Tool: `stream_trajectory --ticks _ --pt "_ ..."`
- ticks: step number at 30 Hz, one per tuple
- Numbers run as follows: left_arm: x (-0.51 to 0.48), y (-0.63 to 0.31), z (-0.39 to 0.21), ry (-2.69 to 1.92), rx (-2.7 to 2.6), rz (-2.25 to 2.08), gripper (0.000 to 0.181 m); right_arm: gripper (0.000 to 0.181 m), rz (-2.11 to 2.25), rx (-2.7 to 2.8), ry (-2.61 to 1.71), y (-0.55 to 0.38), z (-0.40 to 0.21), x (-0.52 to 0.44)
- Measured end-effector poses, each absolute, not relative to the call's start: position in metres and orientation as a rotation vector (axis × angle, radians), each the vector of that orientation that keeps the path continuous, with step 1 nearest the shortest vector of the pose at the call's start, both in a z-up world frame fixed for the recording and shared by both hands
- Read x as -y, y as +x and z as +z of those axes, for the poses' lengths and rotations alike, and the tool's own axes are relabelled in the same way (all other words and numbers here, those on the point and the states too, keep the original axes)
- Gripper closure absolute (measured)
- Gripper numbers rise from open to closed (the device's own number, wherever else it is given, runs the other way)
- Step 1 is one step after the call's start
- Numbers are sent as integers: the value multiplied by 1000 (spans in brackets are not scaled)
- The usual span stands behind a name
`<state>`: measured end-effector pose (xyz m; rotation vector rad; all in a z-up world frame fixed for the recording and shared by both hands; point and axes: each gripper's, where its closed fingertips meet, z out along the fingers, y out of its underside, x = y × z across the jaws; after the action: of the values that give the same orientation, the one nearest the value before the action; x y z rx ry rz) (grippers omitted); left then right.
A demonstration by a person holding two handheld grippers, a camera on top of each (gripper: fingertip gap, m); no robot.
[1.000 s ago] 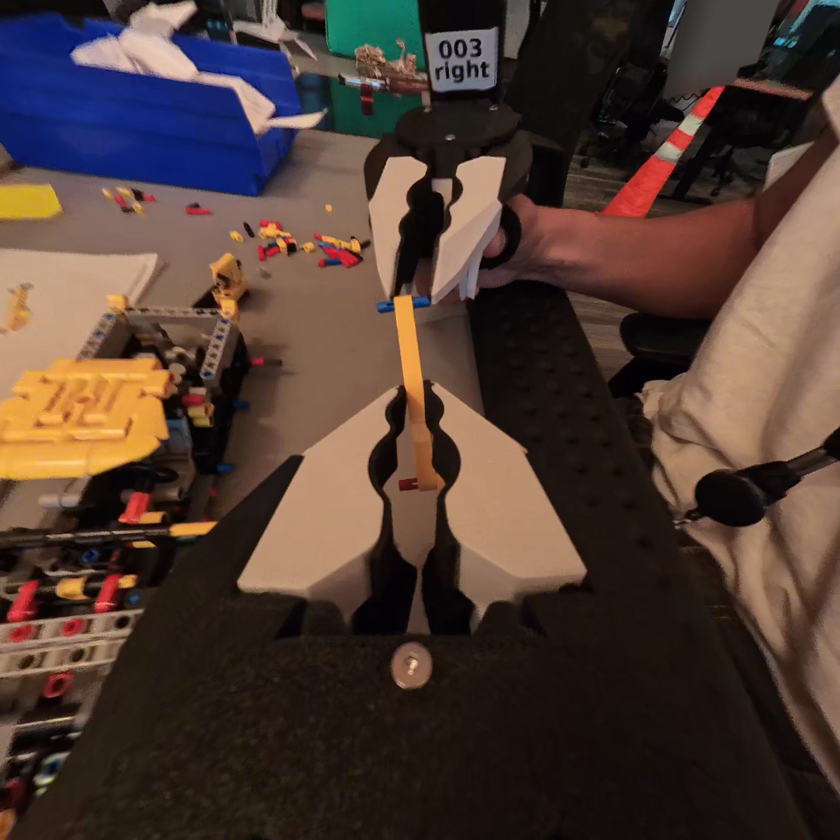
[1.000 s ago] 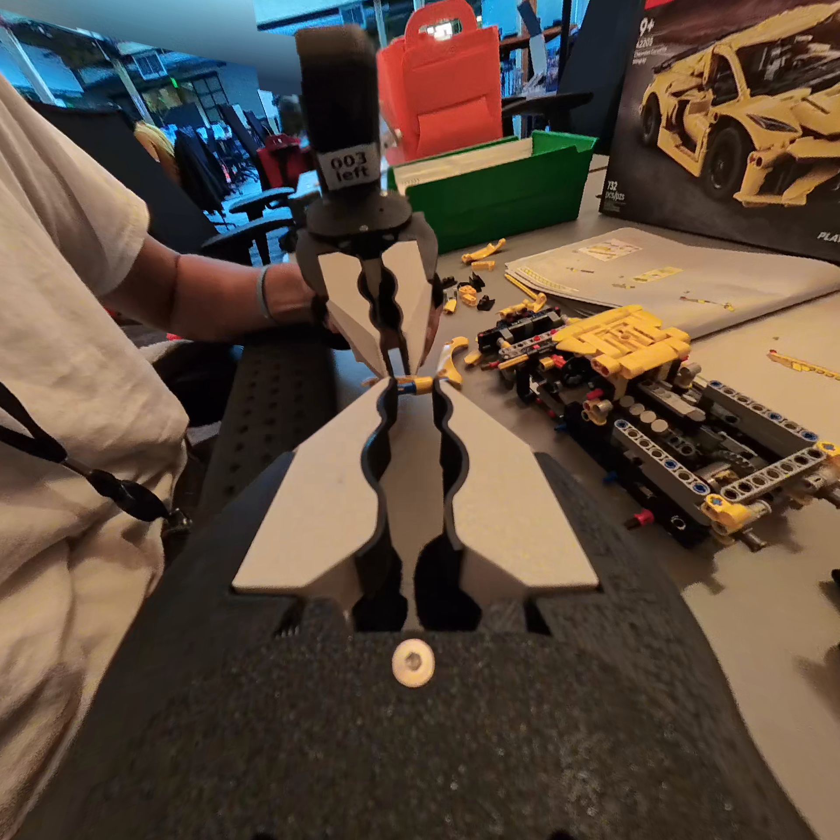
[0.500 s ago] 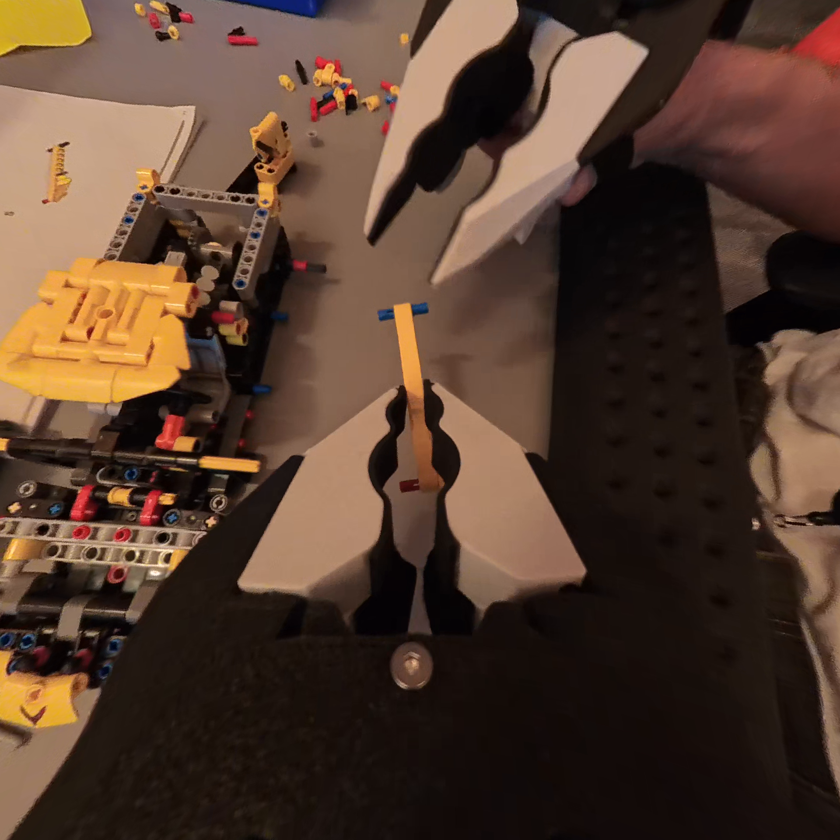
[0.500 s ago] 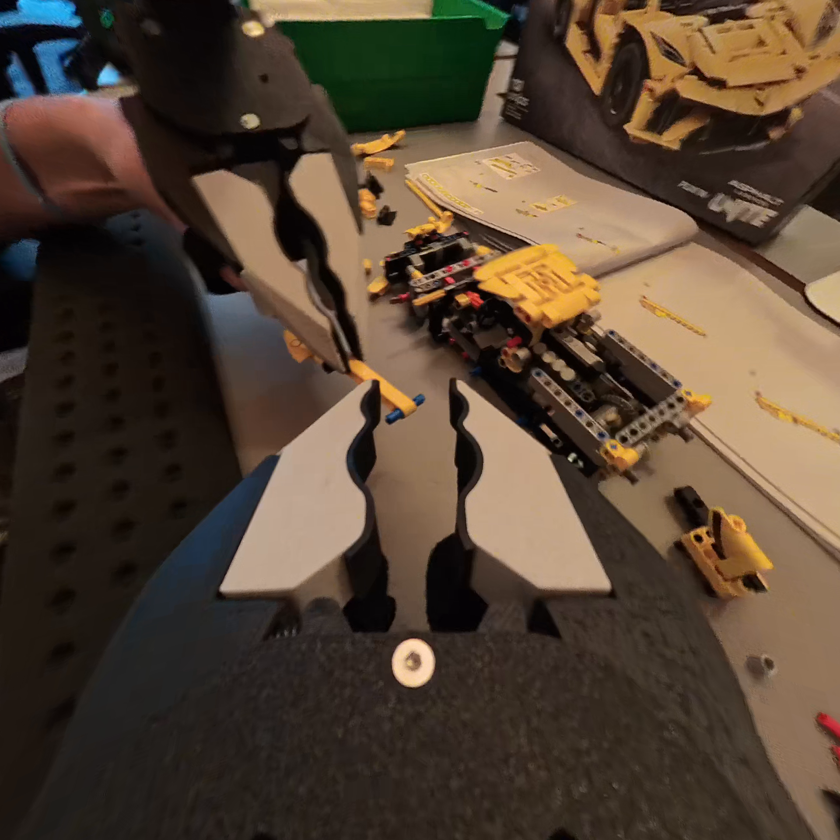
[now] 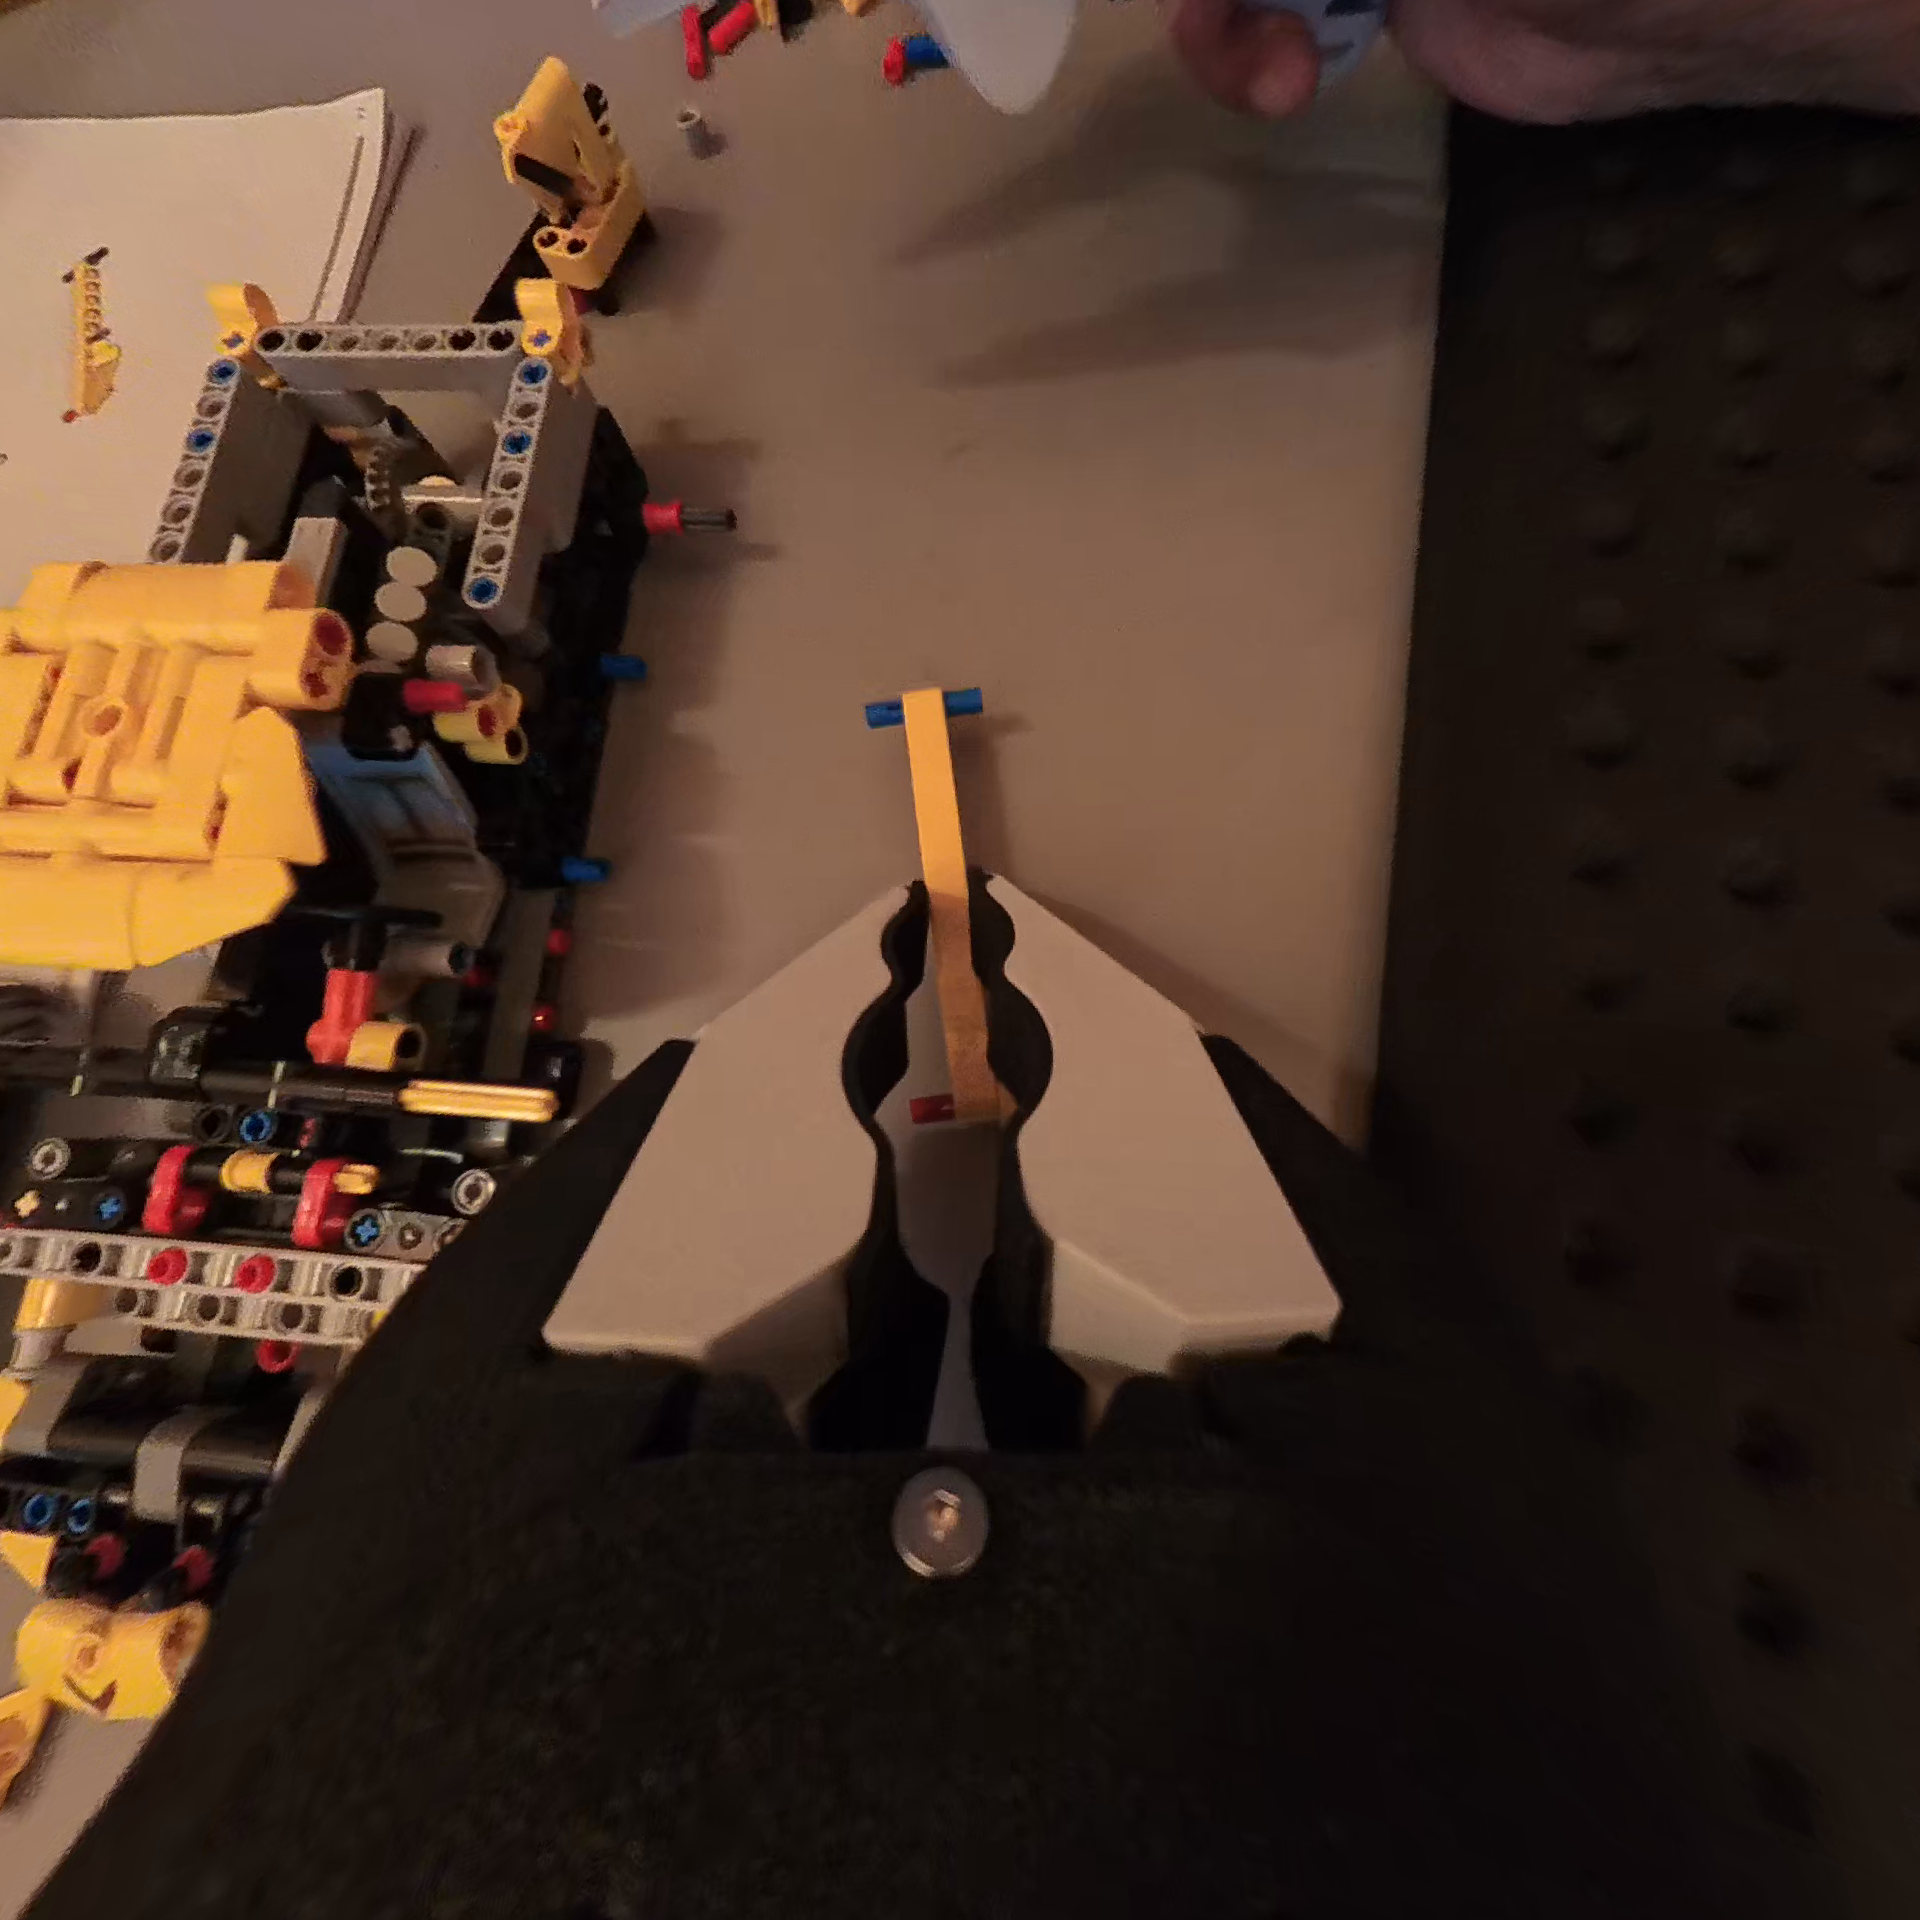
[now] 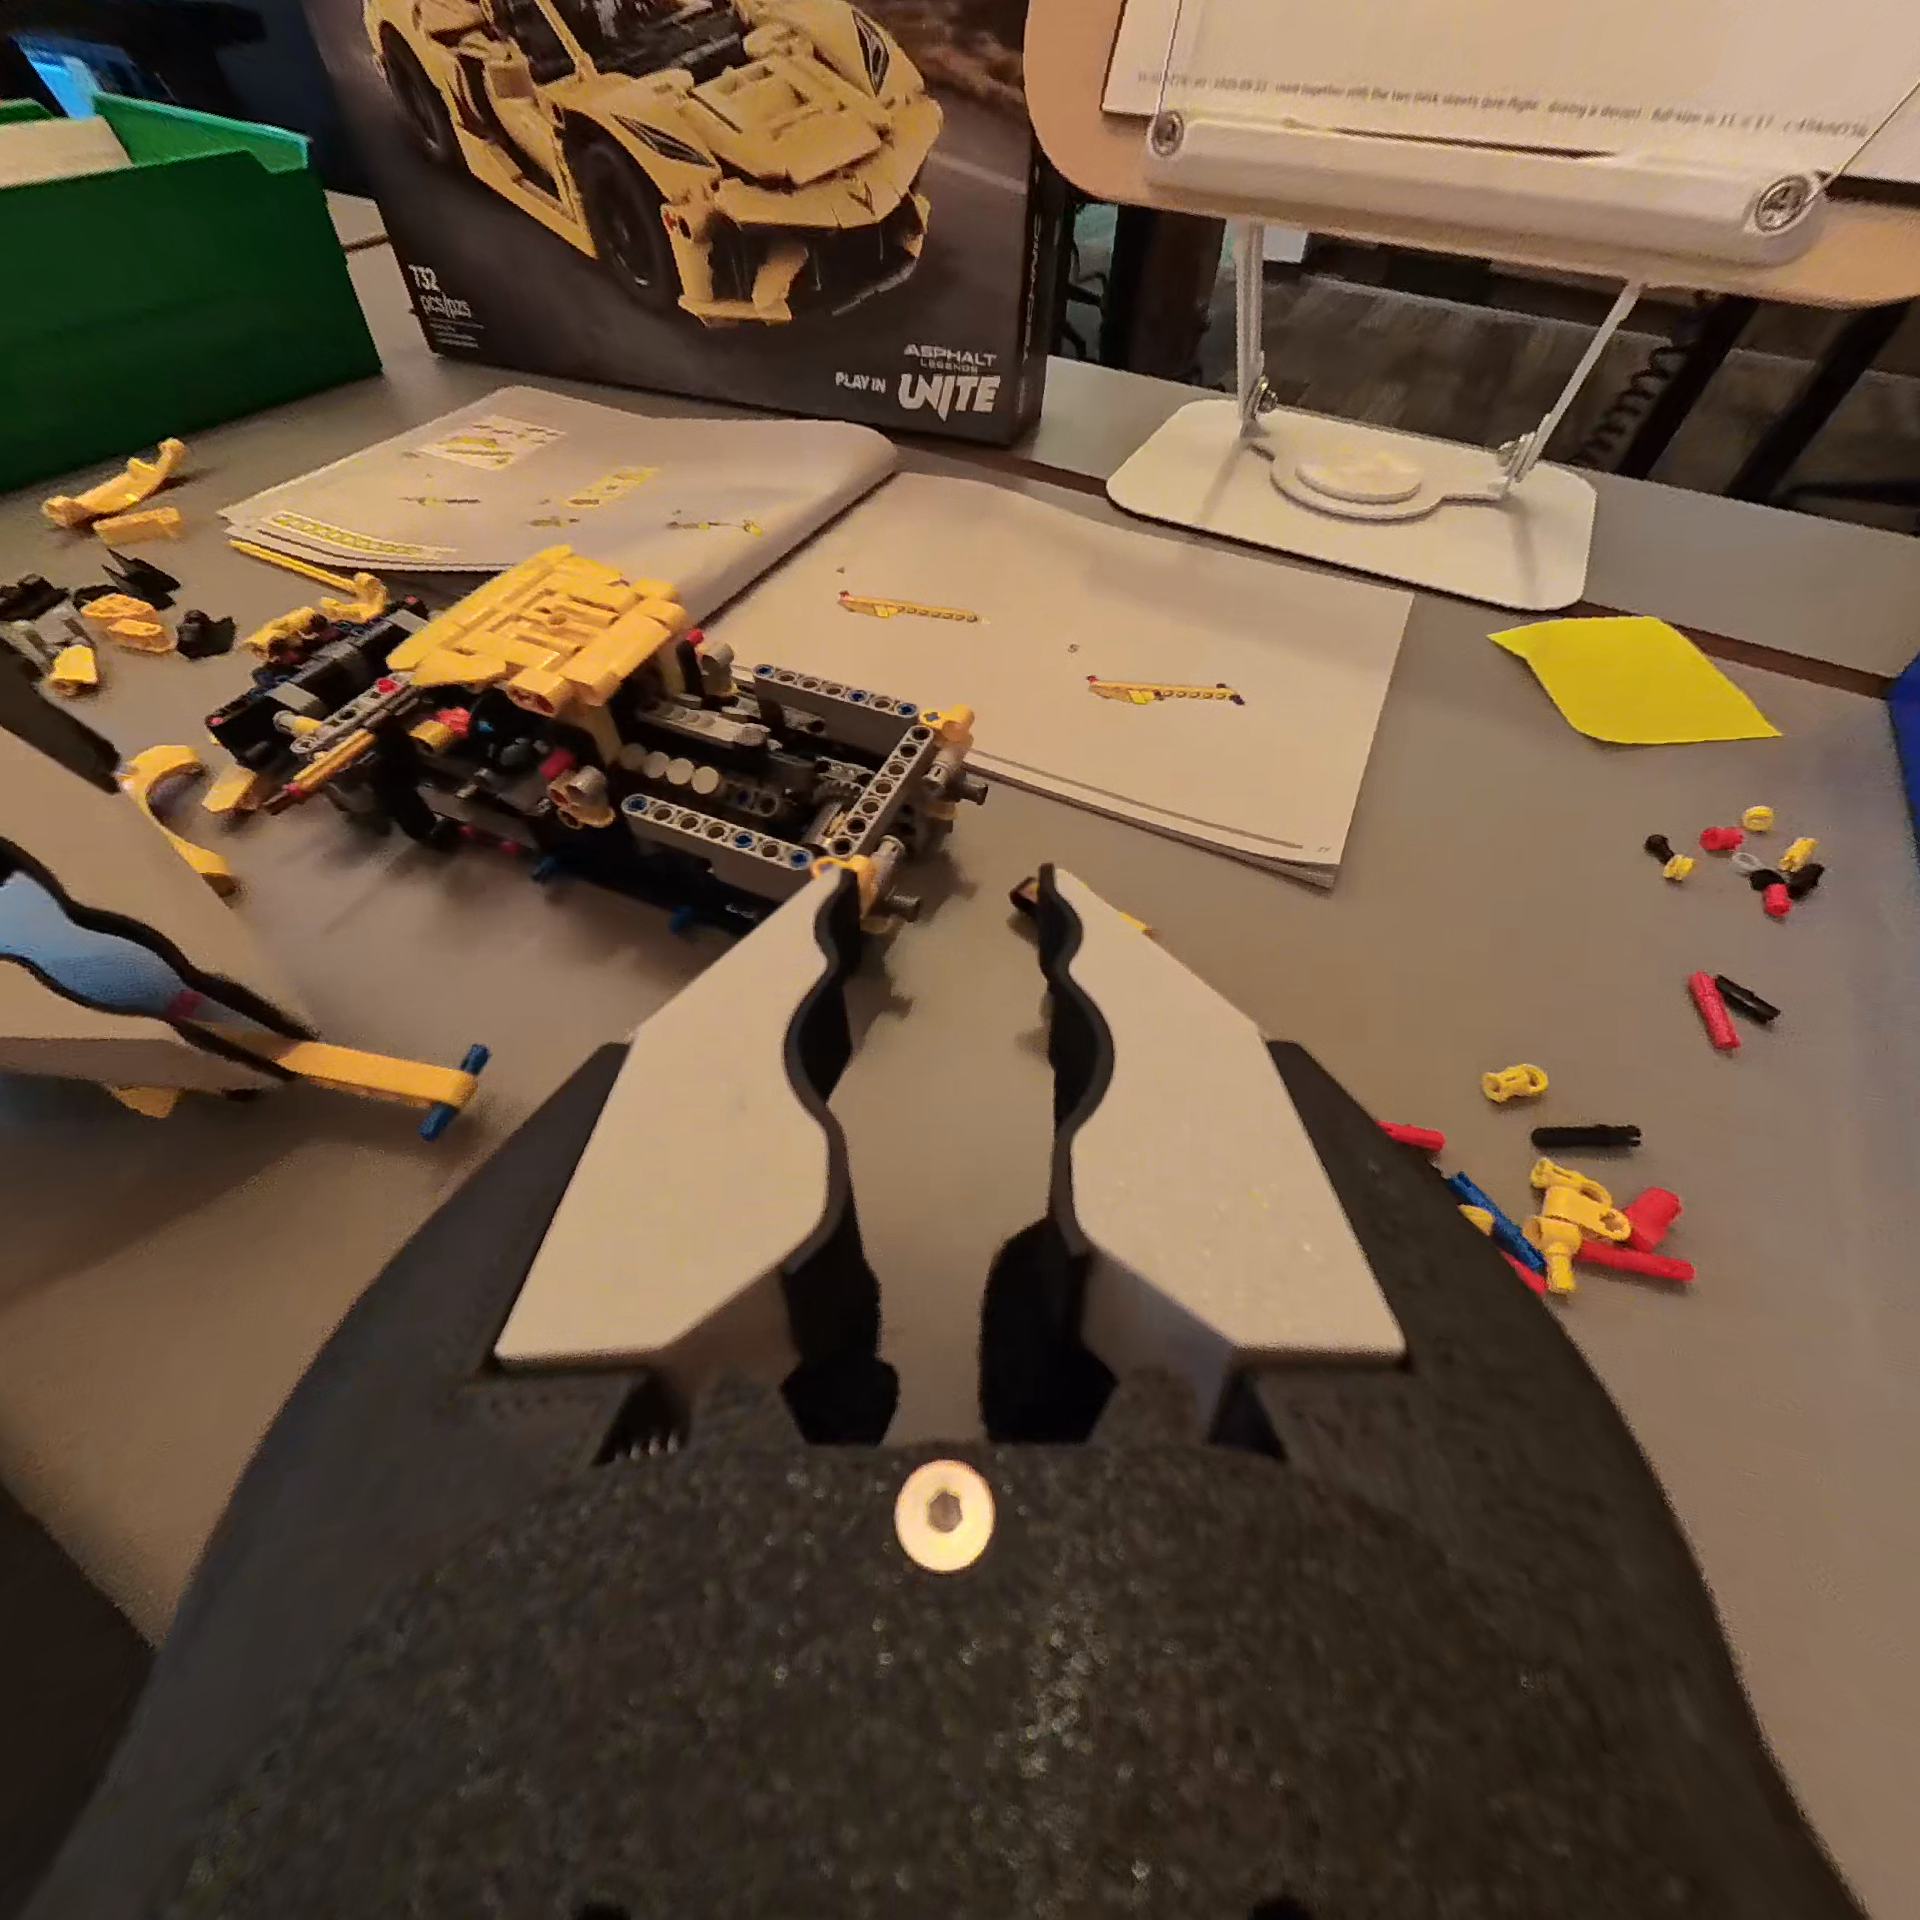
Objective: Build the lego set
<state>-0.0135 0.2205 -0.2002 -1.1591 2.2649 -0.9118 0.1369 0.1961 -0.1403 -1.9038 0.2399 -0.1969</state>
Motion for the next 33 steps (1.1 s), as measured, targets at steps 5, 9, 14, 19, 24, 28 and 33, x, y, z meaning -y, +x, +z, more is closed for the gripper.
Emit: stream_trajectory --ticks 5,9,14,19,24,28,33 --pt "-223 -12 -208 -1166 -2266 -872 173 150 -147 -253 -1910 138 -144 -197" --pt "-227 -11 -209 -1211 -2249 -895 173 150 -123 -246 -1922 136 -147 -199" --pt "-227 -12 -210 -1225 -2241 -896 171 150 -122 -223 -1947 133 -151 -202" --pt "-226 -11 -202 -1216 -2195 -924 165 150 -136 -210 -1957 131 -152 -202" --pt "-235 -7 -182 -1284 -2067 -1071 163 150 -142 -201 -1959 129 -153 -203" --pt "-250 -4 -179 -1311 -1988 -1038 161 150 -147 -193 -1963 128 -153 -203" --pt "-275 3 -141 -1389 -1703 -1229 160 149 -181 -239 -1951 136 -152 -199"
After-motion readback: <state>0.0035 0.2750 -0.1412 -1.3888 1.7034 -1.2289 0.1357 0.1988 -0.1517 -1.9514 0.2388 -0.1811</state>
